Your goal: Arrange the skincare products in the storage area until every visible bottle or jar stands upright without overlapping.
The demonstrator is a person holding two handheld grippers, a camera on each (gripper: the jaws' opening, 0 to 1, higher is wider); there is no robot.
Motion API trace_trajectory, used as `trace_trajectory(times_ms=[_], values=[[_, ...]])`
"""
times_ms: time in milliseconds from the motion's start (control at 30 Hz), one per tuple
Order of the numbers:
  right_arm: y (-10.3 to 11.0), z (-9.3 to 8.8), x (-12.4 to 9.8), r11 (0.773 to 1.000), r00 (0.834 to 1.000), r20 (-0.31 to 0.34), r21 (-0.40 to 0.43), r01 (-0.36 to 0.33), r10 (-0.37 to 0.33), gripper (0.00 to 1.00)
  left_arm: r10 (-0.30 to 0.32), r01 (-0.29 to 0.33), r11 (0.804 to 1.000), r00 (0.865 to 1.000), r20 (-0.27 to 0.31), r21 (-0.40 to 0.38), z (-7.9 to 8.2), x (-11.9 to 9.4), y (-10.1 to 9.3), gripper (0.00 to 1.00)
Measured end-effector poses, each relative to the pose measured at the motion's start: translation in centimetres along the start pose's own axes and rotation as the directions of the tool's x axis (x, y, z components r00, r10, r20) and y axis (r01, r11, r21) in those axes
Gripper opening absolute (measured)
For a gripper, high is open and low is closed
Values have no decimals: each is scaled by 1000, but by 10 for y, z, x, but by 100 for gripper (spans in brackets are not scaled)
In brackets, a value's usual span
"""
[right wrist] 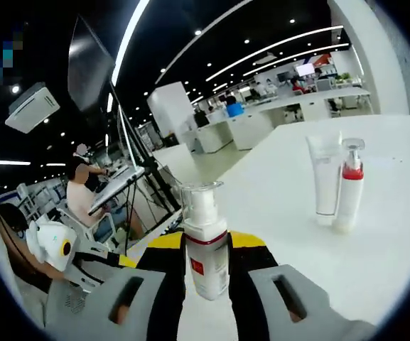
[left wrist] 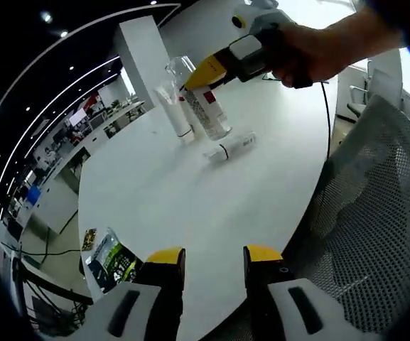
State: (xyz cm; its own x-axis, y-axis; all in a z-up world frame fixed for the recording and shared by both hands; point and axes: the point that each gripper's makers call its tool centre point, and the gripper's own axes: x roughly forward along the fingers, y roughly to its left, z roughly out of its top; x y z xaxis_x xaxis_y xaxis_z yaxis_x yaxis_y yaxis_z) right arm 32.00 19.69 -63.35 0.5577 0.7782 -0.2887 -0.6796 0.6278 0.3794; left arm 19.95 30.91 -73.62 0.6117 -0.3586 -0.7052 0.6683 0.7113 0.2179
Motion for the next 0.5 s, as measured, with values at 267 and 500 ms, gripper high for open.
trace_trajectory(times_ms=[267,500], values=[[-47,-5,11,998,998,11,-29,54,-54,21,-14,13,1000,999,-37,-3,-7,1,-3,34],[-83,-5,20,994,996,27,-67,90,-88,21,-20,19,1000,997,-77,-13,-15,2,-4,34]])
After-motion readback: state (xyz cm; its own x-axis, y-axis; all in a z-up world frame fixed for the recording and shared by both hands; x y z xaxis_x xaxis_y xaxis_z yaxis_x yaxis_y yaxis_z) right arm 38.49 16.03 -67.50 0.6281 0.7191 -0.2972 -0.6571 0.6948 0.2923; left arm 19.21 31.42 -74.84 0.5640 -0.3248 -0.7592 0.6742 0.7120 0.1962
